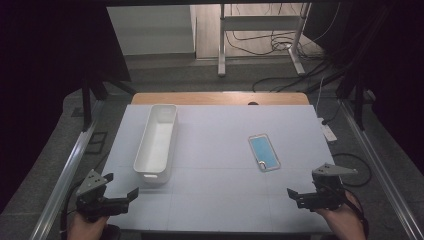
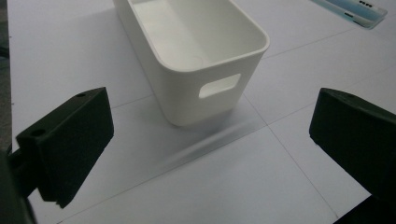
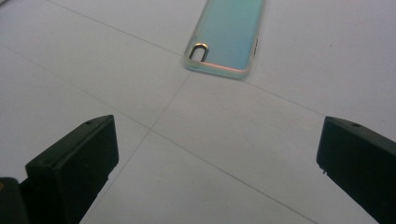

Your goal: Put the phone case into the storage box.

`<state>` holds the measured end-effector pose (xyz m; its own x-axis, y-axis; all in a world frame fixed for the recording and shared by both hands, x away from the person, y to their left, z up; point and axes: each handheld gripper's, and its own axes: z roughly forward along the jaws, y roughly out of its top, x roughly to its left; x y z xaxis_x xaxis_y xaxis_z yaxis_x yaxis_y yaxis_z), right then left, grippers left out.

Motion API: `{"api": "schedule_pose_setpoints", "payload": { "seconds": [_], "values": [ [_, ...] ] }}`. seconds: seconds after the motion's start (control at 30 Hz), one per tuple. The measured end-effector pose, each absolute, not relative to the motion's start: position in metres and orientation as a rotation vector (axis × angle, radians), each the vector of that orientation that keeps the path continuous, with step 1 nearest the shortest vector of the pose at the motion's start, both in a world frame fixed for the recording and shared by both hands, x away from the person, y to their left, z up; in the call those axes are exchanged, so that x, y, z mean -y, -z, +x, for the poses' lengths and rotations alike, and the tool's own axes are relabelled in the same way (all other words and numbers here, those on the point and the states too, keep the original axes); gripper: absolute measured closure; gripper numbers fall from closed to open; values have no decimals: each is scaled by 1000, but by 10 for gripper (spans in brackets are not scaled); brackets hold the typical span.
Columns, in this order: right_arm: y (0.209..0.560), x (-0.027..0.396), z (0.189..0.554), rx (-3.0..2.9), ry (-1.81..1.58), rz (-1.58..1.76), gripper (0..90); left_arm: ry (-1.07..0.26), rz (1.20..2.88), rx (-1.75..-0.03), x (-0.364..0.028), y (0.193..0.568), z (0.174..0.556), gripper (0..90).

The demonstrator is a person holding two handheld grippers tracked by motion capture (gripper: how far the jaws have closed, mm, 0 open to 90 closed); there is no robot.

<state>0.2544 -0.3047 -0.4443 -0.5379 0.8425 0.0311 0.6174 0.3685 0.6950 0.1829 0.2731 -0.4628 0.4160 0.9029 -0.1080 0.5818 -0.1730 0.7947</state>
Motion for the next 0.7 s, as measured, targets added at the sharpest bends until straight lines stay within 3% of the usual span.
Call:
{"api": "schedule_pose_setpoints", "payload": {
  "seconds": [0.7],
  "values": [
    [439, 295, 274, -2319, -969, 1272, 0, -502, 1874, -1270, -273, 463, 184, 11]
  ]
}}
